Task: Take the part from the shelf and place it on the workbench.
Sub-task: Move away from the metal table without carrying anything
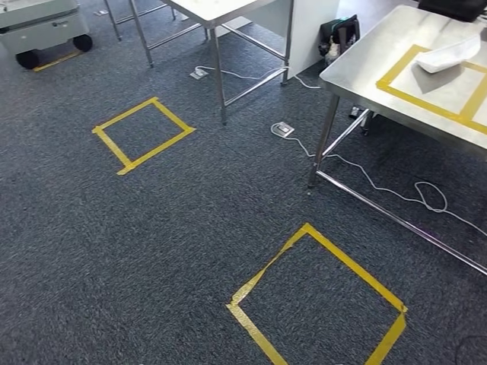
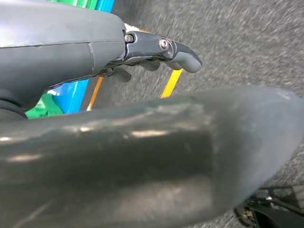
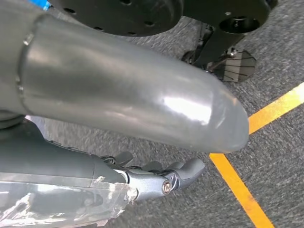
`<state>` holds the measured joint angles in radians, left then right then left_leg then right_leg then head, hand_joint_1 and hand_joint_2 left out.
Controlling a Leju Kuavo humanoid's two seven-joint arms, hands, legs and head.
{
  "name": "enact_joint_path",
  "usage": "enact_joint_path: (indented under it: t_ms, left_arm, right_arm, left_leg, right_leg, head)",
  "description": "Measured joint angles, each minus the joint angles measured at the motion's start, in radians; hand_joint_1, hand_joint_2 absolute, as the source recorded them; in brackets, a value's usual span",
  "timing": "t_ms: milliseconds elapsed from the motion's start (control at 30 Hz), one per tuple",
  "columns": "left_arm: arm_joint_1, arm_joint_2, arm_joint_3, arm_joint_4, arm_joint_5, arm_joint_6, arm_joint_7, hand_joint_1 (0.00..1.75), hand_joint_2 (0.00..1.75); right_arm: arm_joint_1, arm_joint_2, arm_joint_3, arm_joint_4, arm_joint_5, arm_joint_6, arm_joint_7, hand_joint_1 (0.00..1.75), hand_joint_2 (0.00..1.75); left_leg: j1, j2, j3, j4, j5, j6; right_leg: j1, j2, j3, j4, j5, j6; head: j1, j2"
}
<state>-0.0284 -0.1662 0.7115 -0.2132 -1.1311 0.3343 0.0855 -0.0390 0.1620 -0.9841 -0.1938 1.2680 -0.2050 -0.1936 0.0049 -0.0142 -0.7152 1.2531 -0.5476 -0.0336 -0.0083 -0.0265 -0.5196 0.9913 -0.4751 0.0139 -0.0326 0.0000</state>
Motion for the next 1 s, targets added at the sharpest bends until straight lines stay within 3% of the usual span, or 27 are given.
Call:
enact_joint_path:
  t_ms: [33,67,100,133,200,233,300,367,433,500,533,567,600,667,733,800,833,900,933,1000]
  left_arm:
    - [0.001,-0.002,0.000,0.000,-0.002,-0.001,0.001,0.00,0.00]
    - [0.002,-0.005,0.000,0.000,-0.003,-0.002,0.003,0.00,0.00]
    - [0.003,-0.009,0.000,0.000,-0.006,-0.002,0.006,0.00,0.00]
    - [0.003,-0.012,0.000,0.000,-0.009,-0.003,0.009,0.00,0.00]
    - [-0.001,-0.022,-0.001,0.000,-0.022,-0.004,0.022,0.00,0.00]
    - [-0.003,-0.027,-0.002,0.000,-0.028,-0.005,0.029,0.00,0.00]
    - [-0.001,-0.038,-0.004,0.001,-0.039,-0.007,0.041,0.00,0.00]
    - [0.003,-0.045,-0.005,0.002,-0.043,-0.001,0.041,0.00,0.00]
    - [0.001,-0.049,-0.006,0.002,-0.045,0.013,0.025,0.00,0.00]
    - [0.000,-0.052,-0.008,0.002,-0.046,0.023,0.009,0.00,0.00]
    - [0.000,-0.052,-0.009,0.002,-0.046,0.025,0.005,0.00,0.00]
    - [0.001,-0.052,-0.010,0.002,-0.046,0.026,0.004,0.00,0.00]
    - [0.002,-0.053,-0.011,0.002,-0.046,0.026,0.003,0.00,0.00]
    - [0.001,-0.054,-0.013,0.002,-0.047,0.029,0.000,0.00,0.00]
    - [0.000,-0.055,-0.014,0.002,-0.047,0.035,-0.009,0.00,0.00]
    - [0.002,-0.055,-0.014,0.002,-0.038,0.038,-0.020,0.00,0.00]
    - [0.003,-0.054,-0.014,0.002,-0.032,0.036,-0.024,0.00,0.00]
    - [0.002,-0.052,-0.013,0.002,-0.023,0.026,-0.024,0.00,0.00]
    - [0.000,-0.052,-0.013,0.002,-0.021,0.017,-0.018,0.00,0.00]
    - [-0.004,-0.049,-0.013,0.002,-0.022,-0.003,-0.001,0.00,0.00]
  right_arm:
    - [0.000,0.000,0.000,0.000,0.002,-0.001,0.002,0.00,0.00]
    - [-0.001,-0.001,0.001,0.000,0.004,-0.001,0.004,0.00,0.00]
    - [-0.002,-0.001,0.002,0.000,0.007,-0.001,0.005,0.00,0.00]
    - [-0.003,-0.001,0.003,0.000,0.010,-0.002,0.005,0.00,0.00]
    - [-0.003,-0.002,0.009,0.000,0.021,-0.005,0.006,0.00,0.00]
    - [-0.004,-0.003,0.012,0.000,0.026,-0.007,0.006,0.00,0.00]
    - [-0.007,-0.005,0.019,0.000,0.032,-0.011,0.011,0.00,0.00]
    - [-0.009,-0.007,0.024,0.000,0.033,-0.012,0.021,0.00,0.00]
    - [-0.007,-0.008,0.025,0.000,0.032,-0.012,0.038,0.00,0.00]
    - [-0.001,-0.009,0.025,0.000,0.031,-0.012,0.053,0.00,0.00]
    - [0.001,-0.011,0.025,0.000,0.031,-0.011,0.056,0.00,0.00]
    - [0.002,-0.012,0.025,0.000,0.030,-0.011,0.058,0.00,0.00]
    - [0.002,-0.014,0.025,0.000,0.030,-0.011,0.059,0.00,0.00]
    - [0.002,-0.016,0.025,0.000,0.030,-0.012,0.062,0.00,0.00]
    - [0.001,-0.017,0.025,0.000,0.029,-0.015,0.074,0.00,0.00]
    - [-0.001,-0.017,0.025,0.000,0.026,-0.020,0.089,0.00,0.00]
    - [-0.002,-0.018,0.025,0.000,0.024,-0.022,0.090,0.00,0.00]
    - [-0.004,-0.018,0.024,0.000,0.020,-0.021,0.074,0.00,0.00]
    - [-0.004,-0.018,0.024,0.000,0.022,-0.017,0.059,0.00,0.00]
    - [-0.002,-0.017,0.025,0.000,0.029,-0.007,0.028,0.00,0.00]
  left_leg:
    - [0.002,0.002,-0.005,0.013,0.005,-0.002]
    - [0.003,0.006,0.011,-0.013,0.028,-0.003]
    - [0.004,0.017,0.044,-0.071,0.061,-0.003]
    - [0.003,0.042,0.083,-0.141,0.088,-0.003]
    - [-0.001,0.080,0.135,-0.241,0.115,0.007]
    - [-0.004,0.086,0.143,-0.258,0.113,0.014]
    - [-0.005,0.062,0.141,-0.261,0.112,0.028]
    - [-0.002,0.040,0.141,-0.262,0.115,0.040]
    - [0.000,0.017,0.138,-0.263,0.119,0.050]
    - [-0.001,-0.011,0.137,-0.263,0.120,0.054]
    - [-0.002,-0.026,0.137,-0.262,0.120,0.054]
    - [-0.002,-0.042,0.138,-0.262,0.121,0.054]
    - [-0.002,-0.057,0.139,-0.262,0.121,0.053]
    - [-0.002,-0.086,0.140,-0.260,0.122,0.048]
    - [-0.002,-0.108,0.135,-0.259,0.125,0.038]
    - [0.001,-0.127,0.129,-0.262,0.132,0.025]
    - [0.002,-0.118,0.125,-0.259,0.130,0.020]
    - [-0.001,-0.064,0.097,-0.205,0.093,0.013]
    - [-0.003,-0.031,0.068,-0.146,0.059,0.010]
    - [-0.003,-0.004,0.006,-0.015,0.000,0.004]
  right_leg:
    - [0.000,-0.016,0.000,0.000,-0.001,0.000]
    - [0.000,-0.030,0.001,0.000,-0.002,0.001]
    - [0.000,-0.042,0.004,0.000,-0.004,0.003]
    - [0.000,-0.053,0.007,0.000,-0.006,0.007]
    - [0.007,-0.074,0.006,0.004,-0.015,0.017]
    - [0.011,-0.084,0.007,0.004,-0.019,0.022]
    - [0.011,-0.100,0.013,0.001,-0.025,0.031]
    - [0.007,-0.063,0.006,0.033,-0.055,0.040]
    - [0.005,-0.002,-0.048,0.155,-0.125,0.045]
    - [0.006,0.021,-0.116,0.292,-0.178,0.043]
    - [0.006,0.023,-0.131,0.314,-0.174,0.041]
    - [0.006,0.026,-0.127,0.294,-0.149,0.039]
    - [0.005,0.034,-0.103,0.235,-0.110,0.037]
    - [-0.002,0.085,-0.042,0.090,-0.037,0.036]
    - [-0.004,0.119,-0.013,0.022,-0.014,0.034]
    - [-0.002,0.100,-0.007,0.016,-0.010,0.024]
    - [-0.001,0.088,-0.004,0.014,-0.006,0.017]
    - [-0.002,0.060,-0.003,0.007,0.000,0.005]
    - [0.000,0.045,-0.003,0.006,0.000,0.002]
    - [0.003,0.011,-0.004,0.006,-0.001,-0.002]
  head:
    - [0.000,0.000]
    - [0.000,0.000]
    - [0.000,0.000]
    - [-0.001,0.000]
    - [0.000,0.000]
    - [0.001,0.000]
    - [0.005,0.000]
    - [0.007,0.000]
    - [0.012,0.000]
    - [0.014,0.000]
    - [0.015,0.000]
    - [0.015,0.000]
    - [0.015,0.000]
    - [0.015,0.000]
    - [0.015,0.000]
    - [0.014,0.000]
    - [0.014,0.000]
    - [0.010,0.000]
    - [0.008,0.000]
    - [0.006,0.000]
